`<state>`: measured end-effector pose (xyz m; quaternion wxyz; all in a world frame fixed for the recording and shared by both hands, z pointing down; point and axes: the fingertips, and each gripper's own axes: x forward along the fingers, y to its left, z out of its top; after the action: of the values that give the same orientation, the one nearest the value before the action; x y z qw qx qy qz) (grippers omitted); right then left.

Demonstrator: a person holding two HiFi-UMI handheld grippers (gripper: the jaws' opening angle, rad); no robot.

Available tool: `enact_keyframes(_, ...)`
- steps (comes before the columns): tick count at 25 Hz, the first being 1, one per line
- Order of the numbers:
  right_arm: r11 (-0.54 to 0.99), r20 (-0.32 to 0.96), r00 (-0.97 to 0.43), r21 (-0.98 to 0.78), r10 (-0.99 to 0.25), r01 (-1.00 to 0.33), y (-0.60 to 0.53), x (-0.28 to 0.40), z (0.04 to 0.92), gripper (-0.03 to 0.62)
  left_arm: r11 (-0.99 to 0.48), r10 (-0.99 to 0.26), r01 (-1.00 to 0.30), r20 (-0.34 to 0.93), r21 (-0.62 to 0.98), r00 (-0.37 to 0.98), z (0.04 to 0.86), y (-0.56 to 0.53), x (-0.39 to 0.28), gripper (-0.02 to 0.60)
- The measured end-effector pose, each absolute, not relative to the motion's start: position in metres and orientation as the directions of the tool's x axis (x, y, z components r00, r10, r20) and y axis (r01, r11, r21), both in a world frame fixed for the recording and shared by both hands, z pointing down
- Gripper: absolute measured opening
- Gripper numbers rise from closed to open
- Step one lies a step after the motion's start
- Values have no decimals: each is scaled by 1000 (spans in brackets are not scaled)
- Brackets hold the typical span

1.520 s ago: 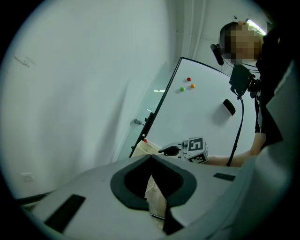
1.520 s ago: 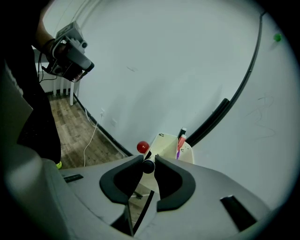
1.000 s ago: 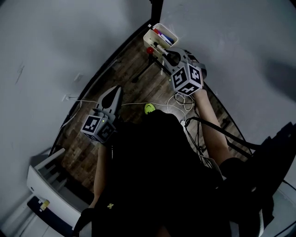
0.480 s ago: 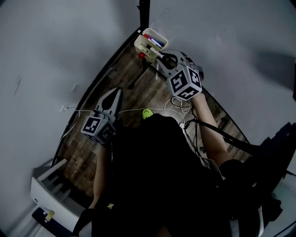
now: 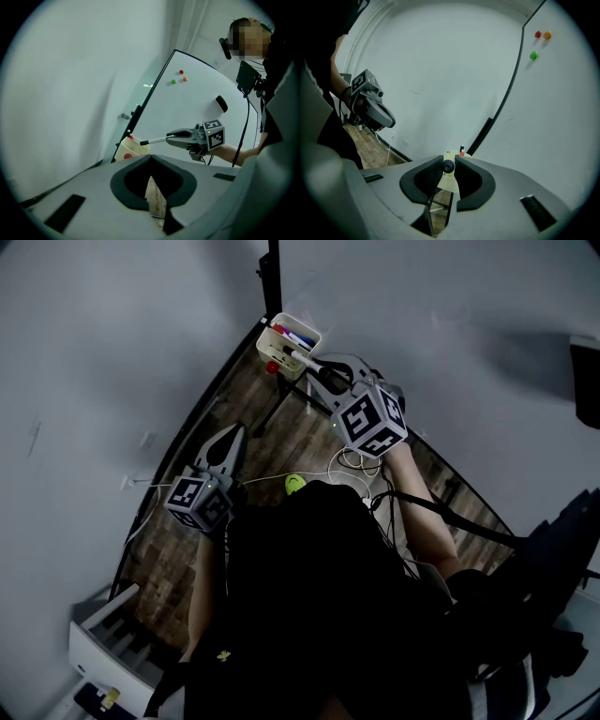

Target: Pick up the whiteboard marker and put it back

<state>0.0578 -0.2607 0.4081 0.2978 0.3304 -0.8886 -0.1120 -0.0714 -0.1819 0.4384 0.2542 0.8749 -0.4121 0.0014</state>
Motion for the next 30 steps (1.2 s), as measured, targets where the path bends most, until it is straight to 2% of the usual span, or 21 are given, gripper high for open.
enact_keyframes(30,737,413,-611,414,-675,-535,-238,52,369,78,-534,-701,-646,142,546,699,446,-203,-64,32)
